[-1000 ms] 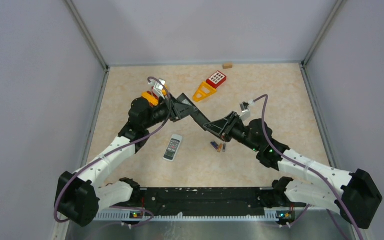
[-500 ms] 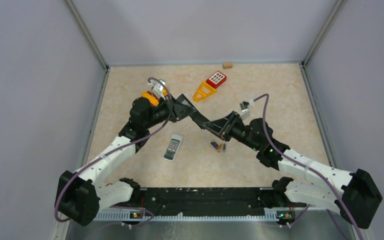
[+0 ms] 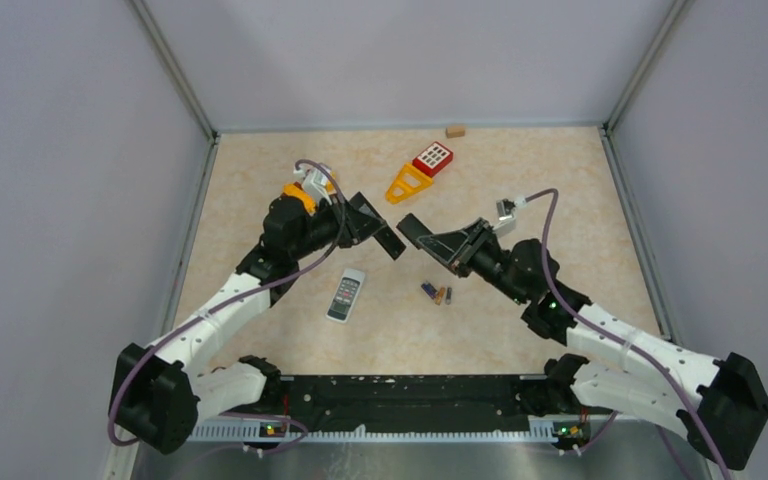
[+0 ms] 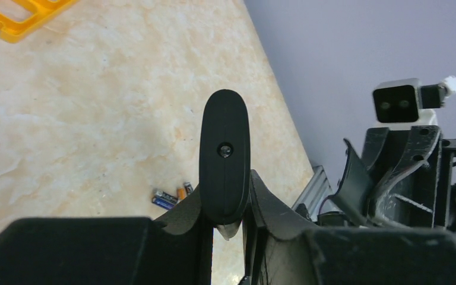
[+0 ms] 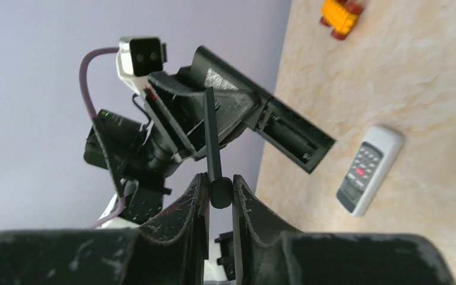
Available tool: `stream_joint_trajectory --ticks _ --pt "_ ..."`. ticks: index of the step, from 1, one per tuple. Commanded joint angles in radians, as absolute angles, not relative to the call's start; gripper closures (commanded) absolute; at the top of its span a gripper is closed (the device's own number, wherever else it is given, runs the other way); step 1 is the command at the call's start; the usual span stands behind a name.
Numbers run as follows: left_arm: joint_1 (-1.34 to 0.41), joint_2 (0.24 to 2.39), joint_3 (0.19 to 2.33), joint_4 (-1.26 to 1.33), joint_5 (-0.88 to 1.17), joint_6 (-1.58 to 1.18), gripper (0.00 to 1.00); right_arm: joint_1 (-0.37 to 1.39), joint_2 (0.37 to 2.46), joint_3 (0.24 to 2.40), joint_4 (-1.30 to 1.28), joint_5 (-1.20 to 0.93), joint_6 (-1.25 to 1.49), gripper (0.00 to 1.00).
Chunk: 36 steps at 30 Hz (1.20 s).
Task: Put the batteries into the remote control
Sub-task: Remove the battery cover from the remote control, then place the battery cover at the center of the board.
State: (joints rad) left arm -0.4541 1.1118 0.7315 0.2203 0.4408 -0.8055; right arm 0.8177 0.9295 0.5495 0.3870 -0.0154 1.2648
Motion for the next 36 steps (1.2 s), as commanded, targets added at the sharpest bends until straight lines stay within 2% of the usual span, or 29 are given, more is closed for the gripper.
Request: stream_joint_trajectory --ticks 1,5,10,21,24,27,31,36 --pt "-0.451 1.059 0.754 0.175 0.354 -0.716 1.00 0.779 0.823 0.544 0.163 0.171 1.175 1.00" --pt "-0.451 1.042 0.744 0.163 0.356 -0.696 1.00 0.720 0.768 0.502 -0.051 0.269 1.148 1.00" --pt "-0.451 1.042 0.745 0.166 0.410 -0.677 1.00 0.613 0.743 0.432 -0.141 0.252 1.128 1.00" --pt "-0.450 1.060 0.771 0.157 0.505 -0.636 1.00 0.420 0.840 0.276 -0.043 0.040 1.078 1.00" --pt "-0.451 1.065 0.775 0.154 0.514 -0.635 1.00 0.412 0.858 0.255 -0.052 0.037 1.082 0.96" --pt "-0.451 1.069 0.781 0.140 0.518 -0.631 1.00 0.408 0.854 0.251 -0.113 0.056 1.087 0.84" --pt "-0.451 1.062 0.783 0.120 0.505 -0.625 1.00 0.407 0.821 0.273 -0.232 0.120 1.075 0.56" --pt "-0.451 1.048 0.783 0.097 0.495 -0.620 1.00 0.407 0.763 0.329 -0.337 0.184 1.018 0.40"
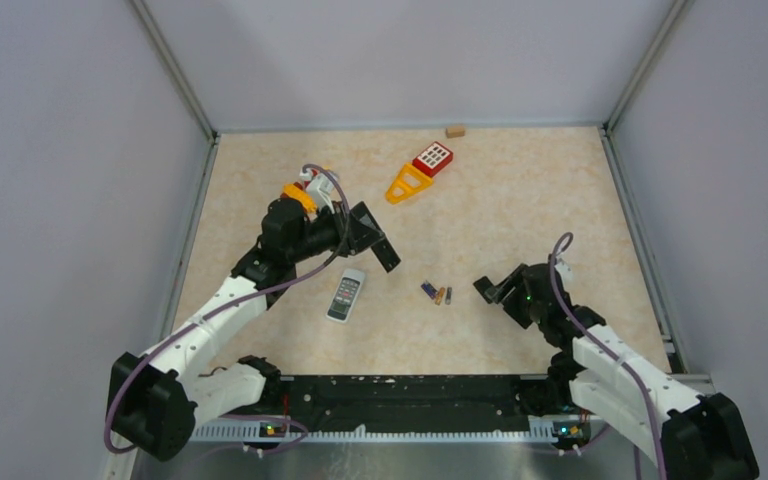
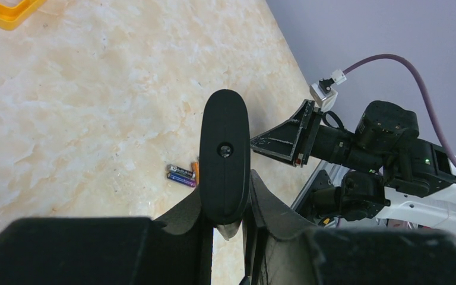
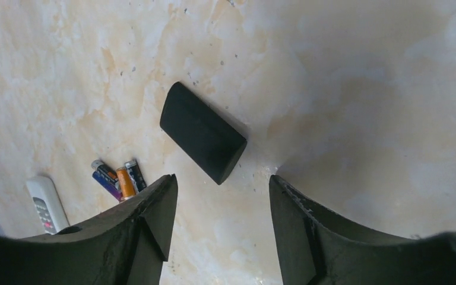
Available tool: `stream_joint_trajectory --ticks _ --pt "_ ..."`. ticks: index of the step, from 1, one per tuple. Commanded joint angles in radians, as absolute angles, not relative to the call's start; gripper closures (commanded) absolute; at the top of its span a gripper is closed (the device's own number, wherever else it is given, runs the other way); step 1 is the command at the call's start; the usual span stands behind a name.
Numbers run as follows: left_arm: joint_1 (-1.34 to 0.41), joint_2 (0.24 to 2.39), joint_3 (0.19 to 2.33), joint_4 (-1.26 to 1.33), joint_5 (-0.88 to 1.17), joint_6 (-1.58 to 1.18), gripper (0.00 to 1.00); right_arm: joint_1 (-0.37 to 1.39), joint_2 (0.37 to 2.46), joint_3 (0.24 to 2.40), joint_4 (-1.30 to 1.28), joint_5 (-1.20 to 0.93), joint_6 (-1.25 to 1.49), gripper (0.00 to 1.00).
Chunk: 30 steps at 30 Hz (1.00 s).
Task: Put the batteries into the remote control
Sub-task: Place the battery cover at the center of the board.
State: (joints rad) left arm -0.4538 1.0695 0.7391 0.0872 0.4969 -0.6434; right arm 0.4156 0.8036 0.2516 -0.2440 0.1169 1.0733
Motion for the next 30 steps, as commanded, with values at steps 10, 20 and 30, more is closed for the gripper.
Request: stream_joint_trajectory --ticks 10,20,30 --pt "-0.451 1.073 0.770 0.171 0.601 -0.672 1.00 0.408 0.680 0.456 -0.236 -0.051 0.791 0.32" --pt "-0.469 1.174 0.776 0.434 0.956 -0.779 1.00 0.548 0.713 0.483 0.395 -0.652 0.709 0.26" --pt "-0.510 1.193 0.799 0.583 1.030 -0.893 1.00 0.741 0.929 0.659 0.314 -0.629 0.532 0.32"
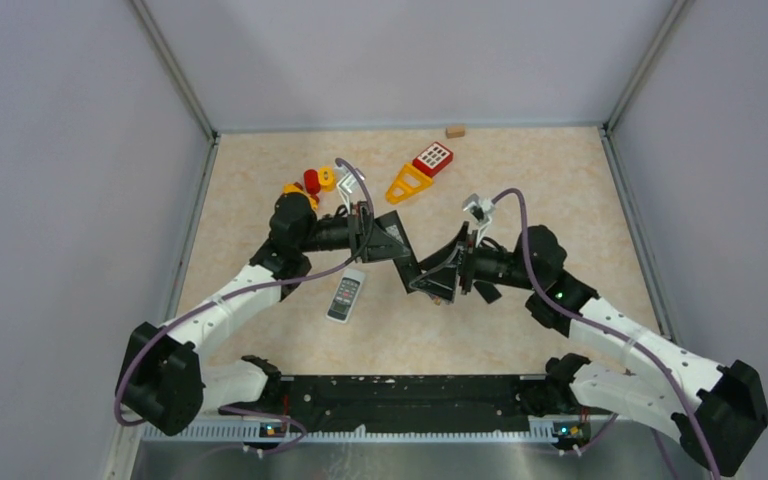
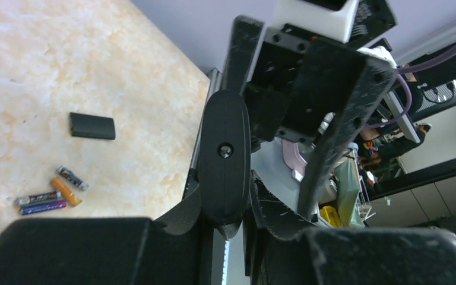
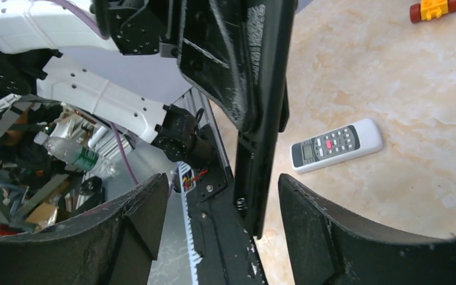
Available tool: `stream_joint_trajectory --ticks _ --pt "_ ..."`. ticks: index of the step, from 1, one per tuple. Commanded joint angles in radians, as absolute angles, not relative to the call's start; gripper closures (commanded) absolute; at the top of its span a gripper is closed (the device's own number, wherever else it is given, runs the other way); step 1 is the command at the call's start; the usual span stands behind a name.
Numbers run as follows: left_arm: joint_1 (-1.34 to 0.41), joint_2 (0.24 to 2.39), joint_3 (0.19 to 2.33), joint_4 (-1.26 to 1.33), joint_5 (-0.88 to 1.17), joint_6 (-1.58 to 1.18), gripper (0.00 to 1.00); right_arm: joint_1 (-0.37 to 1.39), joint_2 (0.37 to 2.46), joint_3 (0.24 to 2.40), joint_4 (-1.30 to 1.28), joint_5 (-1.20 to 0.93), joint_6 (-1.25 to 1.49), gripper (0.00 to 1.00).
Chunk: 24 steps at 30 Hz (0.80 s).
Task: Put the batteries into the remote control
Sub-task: Place the battery cover at the center of the board, then pick up the battery from the center of the board.
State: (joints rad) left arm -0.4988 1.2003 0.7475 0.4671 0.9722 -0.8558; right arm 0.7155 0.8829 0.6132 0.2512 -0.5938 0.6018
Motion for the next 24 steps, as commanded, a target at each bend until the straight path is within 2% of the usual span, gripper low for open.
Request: stream_joint_trajectory --ticks 1,6,9,10,13,15,16,19,24 --pt "-0.511 1.189 0.799 0.584 1.033 -0.895 0.99 0.744 0.940 0.659 0.330 -0.641 0.539 0.36" --pt "-0.512 1.161 0.801 0.590 1.041 -0.906 0.97 0.748 0.946 0.647 0.380 -0.670 0.568 0.58" --pt "-0.514 1.150 0.799 0.608 1.043 -0.922 0.94 0.749 0.939 0.621 0.456 -0.676 0.620 0.78" --pt "-0.514 1.147 0.800 0.620 1.043 -0.930 0.90 0.749 0.942 0.615 0.483 -0.673 0.646 0.84" --pt "-0.511 1.108 0.792 0.629 1.004 -0.924 0.65 0.749 0.964 0.616 0.519 -0.651 0.716 0.97" --pt "-0.509 1.074 0.786 0.612 0.949 -0.915 0.53 0.749 0.966 0.610 0.538 -0.625 0.744 1.00" --pt "-0.509 1.058 0.784 0.602 0.921 -0.915 0.51 0.749 0.963 0.600 0.560 -0.614 0.760 1.00" --pt "-0.507 1.025 0.774 0.568 0.849 -0.927 0.48 0.749 0.951 0.585 0.595 -0.597 0.780 1.00" --pt "-0.508 1.050 0.755 0.653 0.852 -1.000 0.48 0.749 0.958 0.594 0.596 -0.625 0.796 1.00"
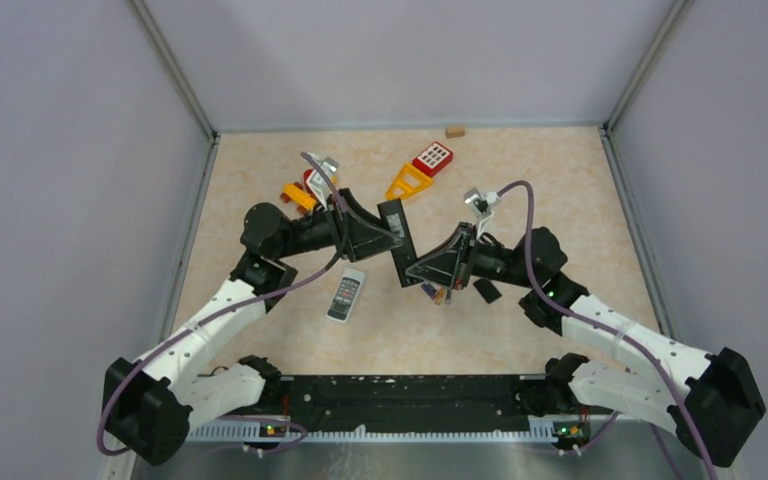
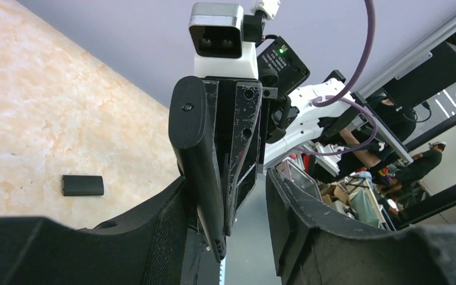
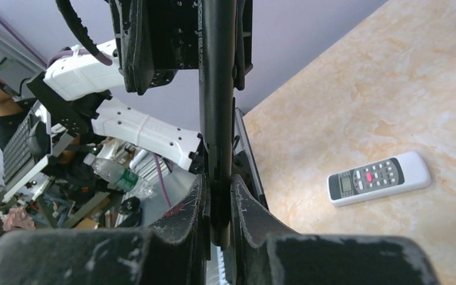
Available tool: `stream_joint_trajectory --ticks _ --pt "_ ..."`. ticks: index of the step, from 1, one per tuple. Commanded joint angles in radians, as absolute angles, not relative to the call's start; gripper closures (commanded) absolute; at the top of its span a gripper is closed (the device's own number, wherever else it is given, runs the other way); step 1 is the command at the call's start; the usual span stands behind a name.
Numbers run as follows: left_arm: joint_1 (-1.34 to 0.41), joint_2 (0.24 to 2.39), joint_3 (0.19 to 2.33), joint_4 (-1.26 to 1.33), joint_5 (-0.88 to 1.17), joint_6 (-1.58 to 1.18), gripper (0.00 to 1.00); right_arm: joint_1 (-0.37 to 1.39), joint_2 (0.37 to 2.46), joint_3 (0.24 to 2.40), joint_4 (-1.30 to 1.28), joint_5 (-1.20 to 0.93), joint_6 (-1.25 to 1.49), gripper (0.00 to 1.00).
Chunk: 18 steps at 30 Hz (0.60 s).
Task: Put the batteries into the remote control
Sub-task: Pick up the battery from the center of the board.
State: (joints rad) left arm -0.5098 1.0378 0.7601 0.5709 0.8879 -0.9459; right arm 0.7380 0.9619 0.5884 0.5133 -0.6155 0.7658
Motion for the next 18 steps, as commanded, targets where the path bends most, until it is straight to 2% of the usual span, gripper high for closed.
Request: stream_joint_trajectory --ticks 1,5,6,9,10,12,13,15,18 --pt "-0.508 1.064 0.755 0.671 0.859 -1.014 0.48 0.749 0.962 0.596 0.595 -0.631 0.801 1.00" --pt "-0.507 1.111 0.759 0.728 0.884 -1.051 0.55 0.749 0.980 0.606 0.584 -0.644 0.811 1.00" --pt "-0.507 1.122 0.759 0.739 0.885 -1.057 0.64 0.749 0.984 0.608 0.579 -0.647 0.811 1.00" --pt "-0.503 1.126 0.761 0.720 0.867 -1.025 0.98 0.749 0.985 0.622 0.521 -0.626 0.793 0.99" --pt "-0.501 1.118 0.761 0.687 0.853 -0.997 1.00 0.749 0.979 0.629 0.491 -0.607 0.785 0.88" --pt "-0.501 1.094 0.768 0.546 0.790 -0.909 1.00 0.749 0.963 0.641 0.413 -0.551 0.760 0.60" --pt "-0.500 1.078 0.779 0.460 0.739 -0.846 1.00 0.749 0.953 0.650 0.364 -0.515 0.743 0.52" --pt "-0.501 1.045 0.801 0.252 0.585 -0.707 1.00 0.749 0.929 0.663 0.278 -0.470 0.704 0.46" --pt "-0.501 1.012 0.807 0.054 0.296 -0.586 1.00 0.749 0.911 0.676 0.141 -0.365 0.682 0.45"
